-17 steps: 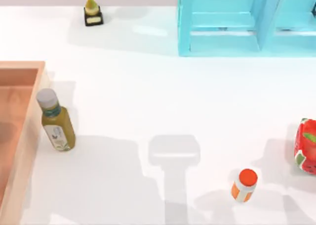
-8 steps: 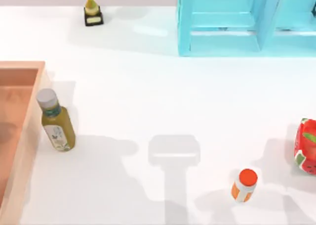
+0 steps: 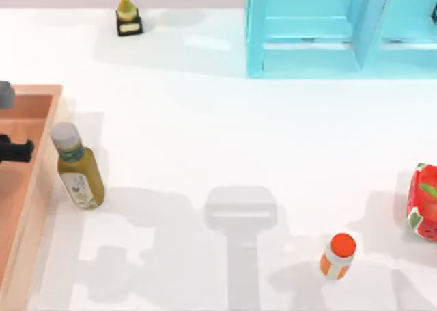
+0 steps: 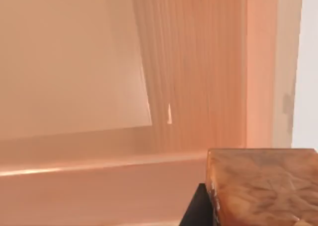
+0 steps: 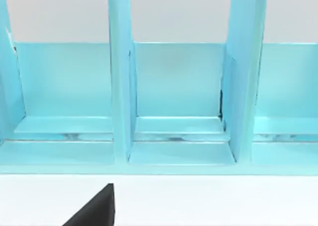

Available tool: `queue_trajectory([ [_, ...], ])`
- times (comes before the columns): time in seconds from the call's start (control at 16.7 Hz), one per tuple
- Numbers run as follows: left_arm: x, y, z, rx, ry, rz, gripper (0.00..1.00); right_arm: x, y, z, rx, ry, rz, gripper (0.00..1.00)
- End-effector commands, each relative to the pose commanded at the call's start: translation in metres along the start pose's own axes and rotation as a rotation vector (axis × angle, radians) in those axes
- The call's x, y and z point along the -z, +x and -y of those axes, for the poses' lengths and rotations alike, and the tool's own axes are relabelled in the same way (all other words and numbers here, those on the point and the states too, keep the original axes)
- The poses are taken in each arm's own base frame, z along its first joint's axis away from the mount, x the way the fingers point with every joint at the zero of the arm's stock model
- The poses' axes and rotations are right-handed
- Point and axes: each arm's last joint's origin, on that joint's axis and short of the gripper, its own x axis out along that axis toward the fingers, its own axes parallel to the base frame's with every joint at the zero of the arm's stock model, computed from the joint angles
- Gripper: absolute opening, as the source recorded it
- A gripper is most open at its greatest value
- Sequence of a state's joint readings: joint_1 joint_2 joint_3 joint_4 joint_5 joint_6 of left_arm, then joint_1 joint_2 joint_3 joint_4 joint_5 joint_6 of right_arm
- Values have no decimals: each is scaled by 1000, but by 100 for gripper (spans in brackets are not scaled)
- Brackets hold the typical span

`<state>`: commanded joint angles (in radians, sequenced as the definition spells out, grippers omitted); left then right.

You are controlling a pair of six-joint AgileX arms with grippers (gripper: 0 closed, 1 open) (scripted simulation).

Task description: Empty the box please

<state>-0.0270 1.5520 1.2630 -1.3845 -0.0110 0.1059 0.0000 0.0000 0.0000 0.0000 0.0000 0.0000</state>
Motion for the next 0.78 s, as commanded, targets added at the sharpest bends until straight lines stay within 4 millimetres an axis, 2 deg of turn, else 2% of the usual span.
queue_trajectory([
  [0.24,1,14,86,-33,19,1,0,0,0,0,0,0,0,100],
  [0.48,15,41,165,-48,-8,42,0,0,0,0,0,0,0,100],
  [0.66,27,64,207,-30,-54,78,0,0,0,0,0,0,0,100],
  [0.78,30,77,223,-11,-84,95,0,0,0,0,0,0,0,100],
])
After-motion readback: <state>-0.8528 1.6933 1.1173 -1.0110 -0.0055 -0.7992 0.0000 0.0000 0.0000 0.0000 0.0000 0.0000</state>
